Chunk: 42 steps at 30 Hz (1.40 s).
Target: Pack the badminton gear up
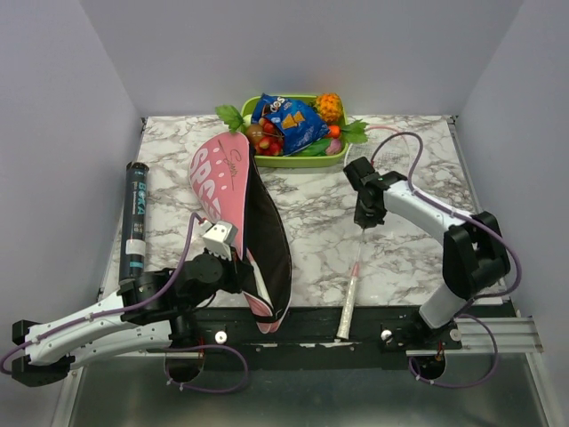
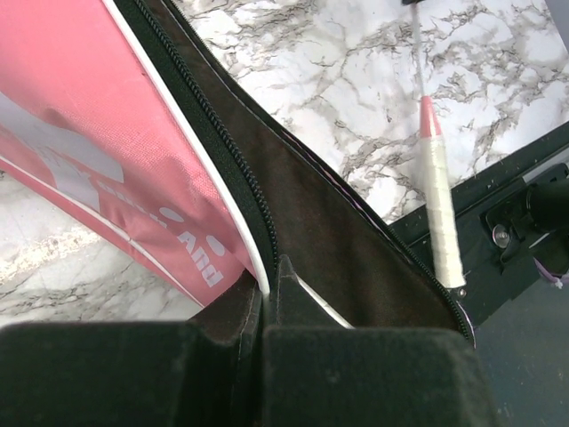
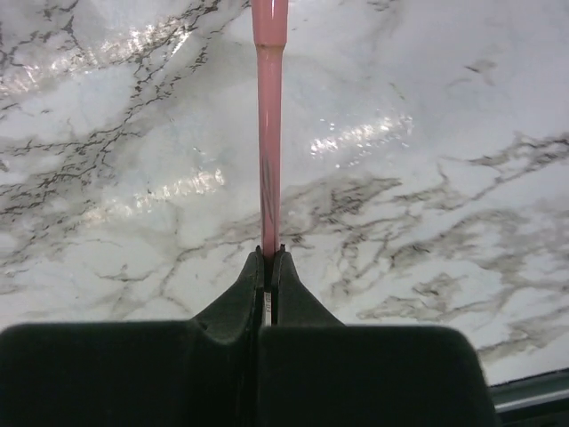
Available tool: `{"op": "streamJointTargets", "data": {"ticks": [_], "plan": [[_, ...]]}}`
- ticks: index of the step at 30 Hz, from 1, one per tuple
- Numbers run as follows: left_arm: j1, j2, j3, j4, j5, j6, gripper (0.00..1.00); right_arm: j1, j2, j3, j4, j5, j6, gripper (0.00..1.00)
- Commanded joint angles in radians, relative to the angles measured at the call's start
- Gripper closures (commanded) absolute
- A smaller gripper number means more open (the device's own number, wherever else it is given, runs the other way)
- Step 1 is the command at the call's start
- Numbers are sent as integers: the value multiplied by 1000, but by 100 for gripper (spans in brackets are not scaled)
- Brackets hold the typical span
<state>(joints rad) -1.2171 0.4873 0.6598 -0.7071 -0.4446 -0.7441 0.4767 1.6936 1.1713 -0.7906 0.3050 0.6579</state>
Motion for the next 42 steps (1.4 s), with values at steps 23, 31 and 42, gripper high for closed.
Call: {"op": "streamJointTargets", "data": {"ticks": [23, 31, 42], "plan": [[-5, 33, 20, 66, -19, 112, 100, 270, -140, 295, -472, -73, -234, 99], [-4, 79, 58, 47, -31, 111, 100, 362, -118, 274, -495, -128, -303, 99], [-5, 97, 83, 18, -54, 74, 100, 416, -141, 297, -437, -299, -376, 99]]}}
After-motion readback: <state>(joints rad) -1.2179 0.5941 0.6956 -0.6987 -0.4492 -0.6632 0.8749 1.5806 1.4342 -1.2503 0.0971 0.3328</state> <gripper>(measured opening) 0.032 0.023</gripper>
